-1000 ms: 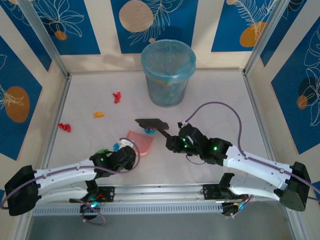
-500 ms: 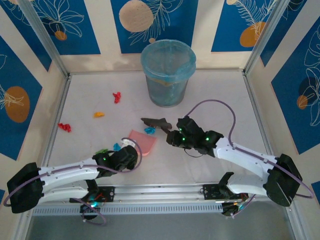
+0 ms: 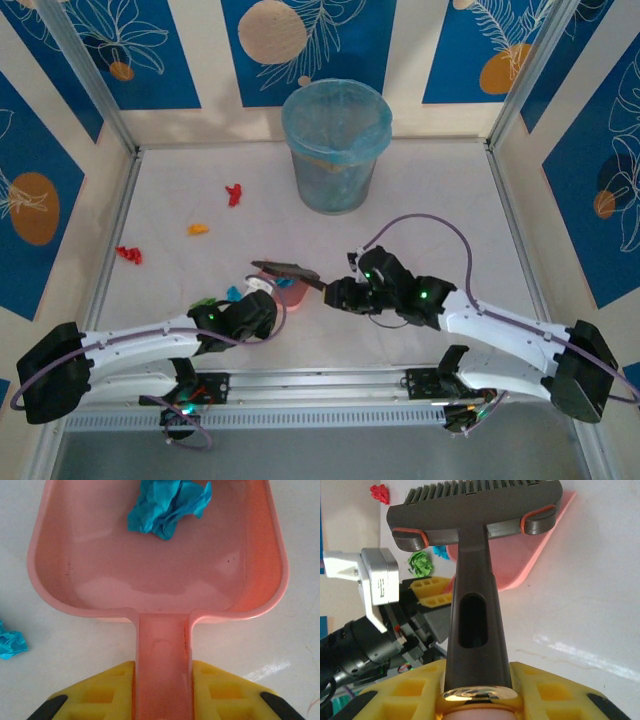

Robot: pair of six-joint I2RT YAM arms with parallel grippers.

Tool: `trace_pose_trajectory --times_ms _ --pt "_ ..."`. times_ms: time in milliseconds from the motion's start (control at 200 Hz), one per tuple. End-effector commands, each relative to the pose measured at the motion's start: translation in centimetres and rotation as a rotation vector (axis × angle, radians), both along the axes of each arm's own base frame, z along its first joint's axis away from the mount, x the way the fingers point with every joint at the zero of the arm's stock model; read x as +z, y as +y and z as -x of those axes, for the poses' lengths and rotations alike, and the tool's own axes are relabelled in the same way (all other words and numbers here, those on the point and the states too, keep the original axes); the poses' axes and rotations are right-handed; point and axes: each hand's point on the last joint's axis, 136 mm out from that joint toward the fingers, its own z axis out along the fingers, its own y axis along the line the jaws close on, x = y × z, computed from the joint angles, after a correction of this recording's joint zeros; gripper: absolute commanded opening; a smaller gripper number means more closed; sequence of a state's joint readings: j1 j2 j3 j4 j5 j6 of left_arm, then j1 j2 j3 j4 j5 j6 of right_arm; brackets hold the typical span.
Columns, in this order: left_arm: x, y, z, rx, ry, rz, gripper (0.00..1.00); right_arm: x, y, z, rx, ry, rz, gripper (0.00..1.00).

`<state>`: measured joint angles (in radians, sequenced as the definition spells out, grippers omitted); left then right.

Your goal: Sweep away the paper scraps from the table

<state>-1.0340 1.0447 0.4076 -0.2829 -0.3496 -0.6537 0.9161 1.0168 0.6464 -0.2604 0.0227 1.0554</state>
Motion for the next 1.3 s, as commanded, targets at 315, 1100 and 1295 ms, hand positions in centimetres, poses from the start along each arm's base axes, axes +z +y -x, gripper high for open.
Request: trace_pose_trajectory --times_ms 315,1100,1295 --pt "-0.1 0.6 1.0 -0.033 0.028 0.007 0.0 6.5 -7.4 -0.8 -0.207 -0.223 -0.083 0.0" --pt "4.4 -0.7 0.9 -0.102 -0.124 0.164 0.0 6.6 -22.2 -7.1 -0.766 -0.54 0.471 0.0" --pt "5.2 -1.4 1.1 -0.137 -0.146 0.187 0.0 1.9 -22.0 -10.1 -0.777 -0.447 0.526 0.0"
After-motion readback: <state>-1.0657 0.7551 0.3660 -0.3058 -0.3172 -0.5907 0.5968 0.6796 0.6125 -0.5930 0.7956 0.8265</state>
